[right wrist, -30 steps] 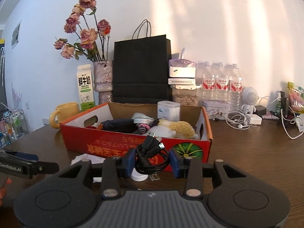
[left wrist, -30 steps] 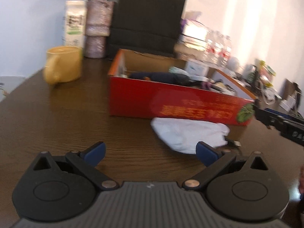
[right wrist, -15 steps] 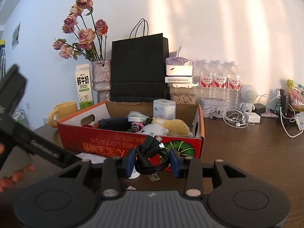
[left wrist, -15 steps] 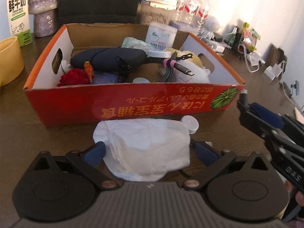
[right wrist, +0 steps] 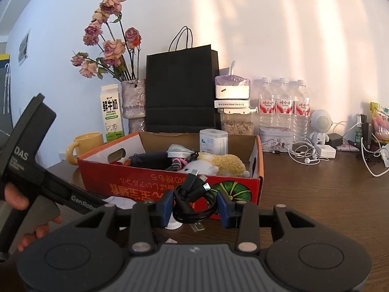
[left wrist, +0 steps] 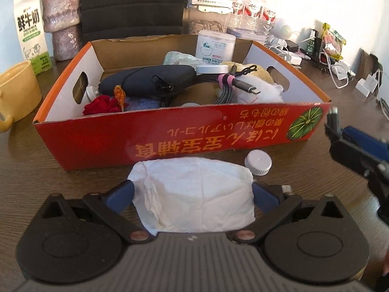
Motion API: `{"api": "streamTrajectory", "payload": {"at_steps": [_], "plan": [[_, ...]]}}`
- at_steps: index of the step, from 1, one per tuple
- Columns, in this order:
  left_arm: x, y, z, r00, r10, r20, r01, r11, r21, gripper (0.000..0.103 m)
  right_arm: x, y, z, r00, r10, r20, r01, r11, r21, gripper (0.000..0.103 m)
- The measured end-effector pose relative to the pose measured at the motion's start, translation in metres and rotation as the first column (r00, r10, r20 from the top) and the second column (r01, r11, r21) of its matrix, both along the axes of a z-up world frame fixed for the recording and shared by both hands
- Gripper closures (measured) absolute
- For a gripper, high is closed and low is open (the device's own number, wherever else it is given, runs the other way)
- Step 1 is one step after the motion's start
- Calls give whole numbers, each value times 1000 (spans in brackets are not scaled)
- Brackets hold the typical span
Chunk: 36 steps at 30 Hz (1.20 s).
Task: Organize objects
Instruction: 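Grasp the white cloth with the left tool while the right tool holds the cable, then lift the white cloth with the left tool while the right tool carries the cable to the box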
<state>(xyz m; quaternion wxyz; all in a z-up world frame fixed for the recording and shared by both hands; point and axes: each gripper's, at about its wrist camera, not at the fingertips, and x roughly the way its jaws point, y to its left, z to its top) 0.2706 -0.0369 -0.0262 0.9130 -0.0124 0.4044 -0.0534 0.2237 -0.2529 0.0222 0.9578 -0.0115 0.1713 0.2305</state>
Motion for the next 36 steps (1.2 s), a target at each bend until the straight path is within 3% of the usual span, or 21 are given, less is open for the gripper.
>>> {"api": "streamTrajectory", "payload": {"at_steps": [5, 10, 15, 17, 36], "plan": [[-7, -1, -9, 999, 0, 48, -2, 999, 33, 0, -1, 1, 0, 1000, 0, 2, 0, 1000, -3, 66], [-11, 8, -7, 998, 29, 64, -27, 999, -30, 3, 0, 2, -1, 1000, -2, -5, 2, 1000, -9, 66], [-18, 14, -5, 995, 30, 98, -27, 999, -35, 28, 1, 2, -2, 1000, -2, -11, 2, 1000, -14, 66], [-21, 17, -4, 994, 30, 107, -25, 998, -50, 34, 2, 3, -3, 1000, -2, -12, 1, 1000, -16, 66], [-75, 34, 21, 959, 58, 279, -50, 998, -37, 45, 6, 10, -9, 1000, -10, -27, 8, 998, -57, 66]]}}
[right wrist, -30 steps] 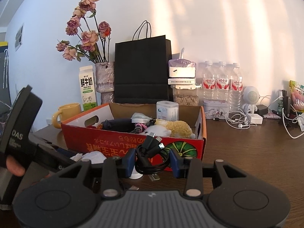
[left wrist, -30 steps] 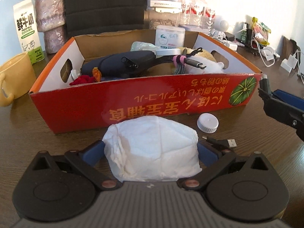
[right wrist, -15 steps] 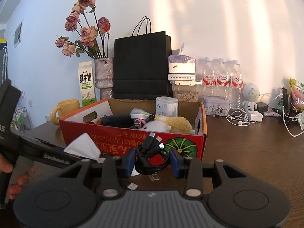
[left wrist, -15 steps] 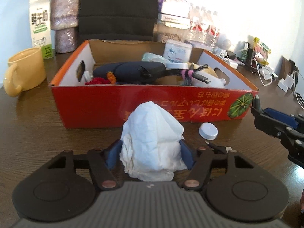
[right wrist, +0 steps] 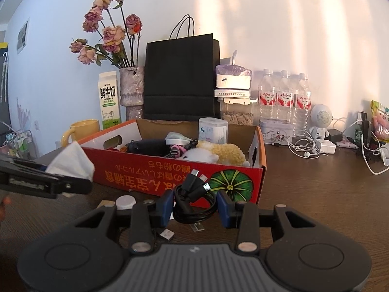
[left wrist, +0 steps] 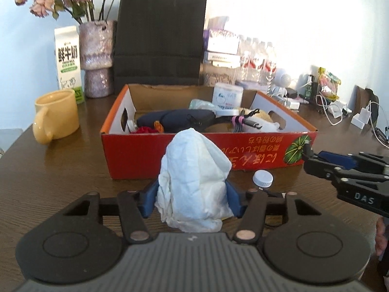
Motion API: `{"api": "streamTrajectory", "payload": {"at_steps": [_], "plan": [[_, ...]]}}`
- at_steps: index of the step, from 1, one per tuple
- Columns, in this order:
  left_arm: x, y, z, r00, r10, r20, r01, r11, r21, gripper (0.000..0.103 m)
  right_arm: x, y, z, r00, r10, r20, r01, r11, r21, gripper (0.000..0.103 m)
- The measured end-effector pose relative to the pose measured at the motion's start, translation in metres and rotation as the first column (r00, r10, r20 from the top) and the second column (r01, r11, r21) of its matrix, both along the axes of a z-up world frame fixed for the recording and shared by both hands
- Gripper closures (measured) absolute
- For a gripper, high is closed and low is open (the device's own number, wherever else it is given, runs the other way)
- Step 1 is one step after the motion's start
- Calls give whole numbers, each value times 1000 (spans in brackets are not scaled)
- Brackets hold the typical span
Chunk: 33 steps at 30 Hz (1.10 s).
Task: Organize objects
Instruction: 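Lift the white cloth with the left tool while the right tool carries the cable to the box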
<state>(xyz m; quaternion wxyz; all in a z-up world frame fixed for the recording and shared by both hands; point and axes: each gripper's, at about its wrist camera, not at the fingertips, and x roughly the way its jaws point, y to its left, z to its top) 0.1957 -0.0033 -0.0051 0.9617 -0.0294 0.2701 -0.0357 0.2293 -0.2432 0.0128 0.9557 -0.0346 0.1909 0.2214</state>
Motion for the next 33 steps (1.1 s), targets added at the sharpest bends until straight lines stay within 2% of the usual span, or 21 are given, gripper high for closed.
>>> {"api": "streamTrajectory", "payload": {"at_steps": [7, 14, 24, 33], "plan": [[-11, 6, 15, 997, 8, 75, -7, 1000, -14, 55, -4, 7, 3, 1000, 5, 22, -4, 1000, -22, 66], [-10, 8, 36, 988, 6, 152, -1, 1000, -30, 56, -6, 21, 21, 998, 27, 57, -27, 1000, 1, 65], [20, 11, 56, 974, 23, 226, -9, 998, -64, 56, 23, 65, 56, 991, 61, 123, -59, 998, -16, 65], [58, 19, 58, 972, 54, 227, -33, 995, -94, 56, 64, 84, 60, 994, 27, 104, -27, 1000, -3, 65]]}}
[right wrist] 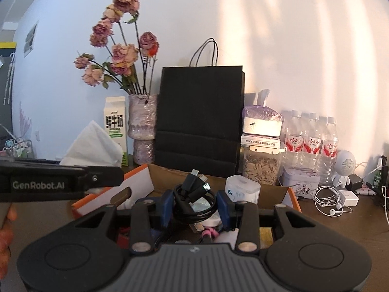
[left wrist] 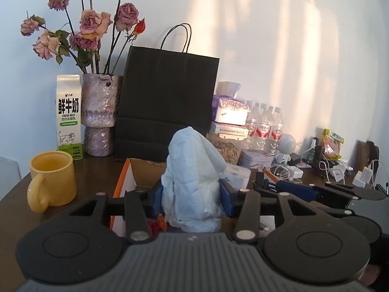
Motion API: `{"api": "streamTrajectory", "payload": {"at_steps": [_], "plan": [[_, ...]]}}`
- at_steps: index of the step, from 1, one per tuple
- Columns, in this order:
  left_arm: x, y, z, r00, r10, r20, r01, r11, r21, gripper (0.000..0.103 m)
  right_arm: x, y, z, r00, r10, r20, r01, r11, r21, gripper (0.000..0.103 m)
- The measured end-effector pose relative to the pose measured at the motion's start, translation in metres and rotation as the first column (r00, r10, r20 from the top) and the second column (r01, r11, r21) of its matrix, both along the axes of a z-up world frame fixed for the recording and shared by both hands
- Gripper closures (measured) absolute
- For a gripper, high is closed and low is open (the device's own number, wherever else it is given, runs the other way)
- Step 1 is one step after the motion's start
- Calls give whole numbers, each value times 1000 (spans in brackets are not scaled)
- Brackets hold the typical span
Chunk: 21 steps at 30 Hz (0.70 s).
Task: Organize objects
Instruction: 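Lift the white cloth with the left tool while the right tool carries the cable to the box, then open both tools over the box to drop the cloth and cable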
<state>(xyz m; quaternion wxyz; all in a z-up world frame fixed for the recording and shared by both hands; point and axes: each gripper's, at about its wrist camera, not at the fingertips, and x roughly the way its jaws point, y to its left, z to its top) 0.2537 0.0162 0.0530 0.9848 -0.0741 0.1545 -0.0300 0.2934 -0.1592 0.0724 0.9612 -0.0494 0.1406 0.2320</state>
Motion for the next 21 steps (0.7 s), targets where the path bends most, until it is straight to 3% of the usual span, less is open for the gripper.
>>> {"api": "streamTrajectory", "payload": {"at_steps": [17, 19, 21], "plan": [[65, 5, -10, 1000, 12, -27, -12, 1000, 4, 56, 68, 5, -14, 998, -42, -46, 44, 999, 31, 65], [71, 5, -12, 999, 15, -32, -15, 1000, 7, 54, 73, 4, -15, 998, -47, -53, 48, 998, 29, 65], [74, 6, -14, 999, 19, -31, -18, 1000, 8, 39, 78, 4, -18, 997, -50, -63, 52, 998, 26, 65]]}}
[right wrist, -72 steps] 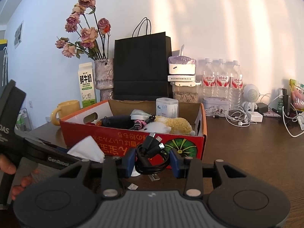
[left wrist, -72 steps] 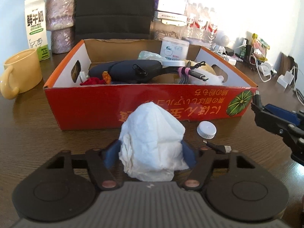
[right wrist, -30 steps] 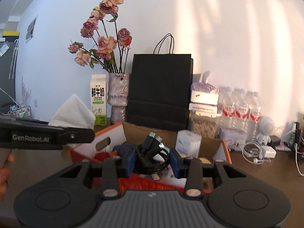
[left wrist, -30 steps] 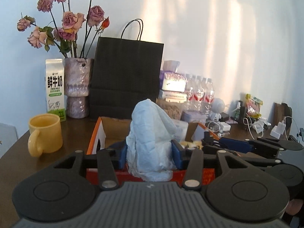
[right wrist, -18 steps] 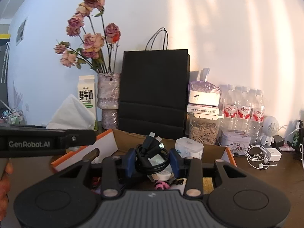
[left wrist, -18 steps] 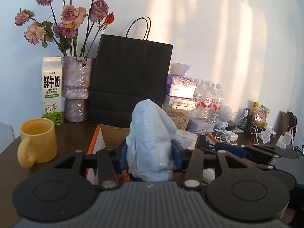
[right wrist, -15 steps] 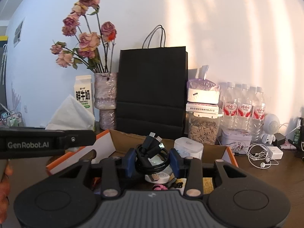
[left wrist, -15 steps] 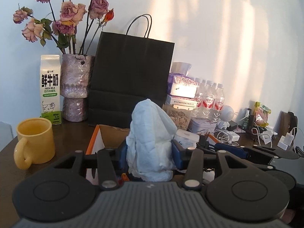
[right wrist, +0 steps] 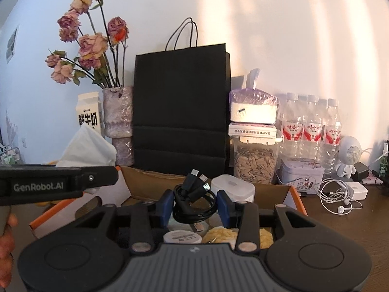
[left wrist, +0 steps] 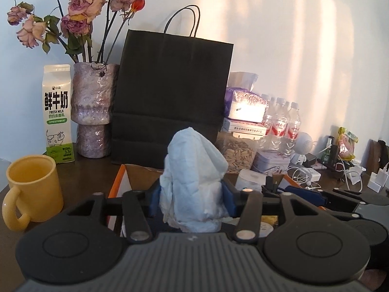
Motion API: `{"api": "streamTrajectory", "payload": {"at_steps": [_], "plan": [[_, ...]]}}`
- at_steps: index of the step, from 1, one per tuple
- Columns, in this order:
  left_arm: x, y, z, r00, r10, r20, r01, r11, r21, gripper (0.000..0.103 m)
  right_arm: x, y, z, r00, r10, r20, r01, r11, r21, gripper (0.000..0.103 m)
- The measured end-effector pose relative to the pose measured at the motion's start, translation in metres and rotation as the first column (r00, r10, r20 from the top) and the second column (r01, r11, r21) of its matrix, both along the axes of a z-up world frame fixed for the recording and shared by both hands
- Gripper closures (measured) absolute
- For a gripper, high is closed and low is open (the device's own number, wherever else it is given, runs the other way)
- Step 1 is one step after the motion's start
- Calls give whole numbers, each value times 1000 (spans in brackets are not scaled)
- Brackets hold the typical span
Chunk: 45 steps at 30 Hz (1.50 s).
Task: Organize objects
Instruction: 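Open both tools over the box to drop the cloth and cable, then move both tools out of the box back toward the table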
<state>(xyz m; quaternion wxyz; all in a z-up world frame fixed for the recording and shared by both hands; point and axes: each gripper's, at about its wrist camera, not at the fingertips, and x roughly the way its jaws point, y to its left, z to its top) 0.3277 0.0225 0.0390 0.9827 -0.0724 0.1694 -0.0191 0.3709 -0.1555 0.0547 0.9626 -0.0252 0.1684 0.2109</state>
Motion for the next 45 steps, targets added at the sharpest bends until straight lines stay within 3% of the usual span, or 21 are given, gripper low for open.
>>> {"api": "streamTrajectory", "payload": {"at_steps": [3, 4, 5, 7, 9, 10, 27, 40, 45], "plan": [[1, 2, -1, 1000, 26, 8, -27, 999, 19, 20, 4, 0, -4, 1000, -1, -25, 1, 1000, -11, 58], [1, 3, -1, 999, 35, 13, -35, 999, 20, 15, 5, 0, -6, 999, -5, -35, 4, 1000, -11, 46], [1, 4, -1, 999, 42, 16, -43, 999, 15, 1, 5, -1, -7, 999, -10, -41, 9, 1000, -11, 29], [0, 7, -1, 996, 81, 30, -82, 997, 10, 0, 6, -3, -9, 999, -24, -48, 24, 1000, -13, 10], [1, 9, 0, 995, 93, 26, -93, 996, 14, 0, 6, -4, -10, 998, -29, -51, 29, 1000, -4, 7], [1, 10, 0, 995, 94, 25, -94, 996, 7, 0, 7, -5, -10, 998, -32, -54, 32, 999, -2, 0], [-9, 13, -2, 996, 89, 17, -89, 996, -7, 0, -1, -5, -11, 998, -33, -46, 32, 999, -10, 0], [-65, 10, -8, 994, 96, 58, -98, 995, 22, 0, -49, -27, -9, 1000, -30, 4, 30, 999, -15, 0], [-95, 8, -19, 996, 79, 29, -80, 996, 39, 0, -75, -41, -13, 1000, -8, -3, 8, 1000, -16, 0]]}}
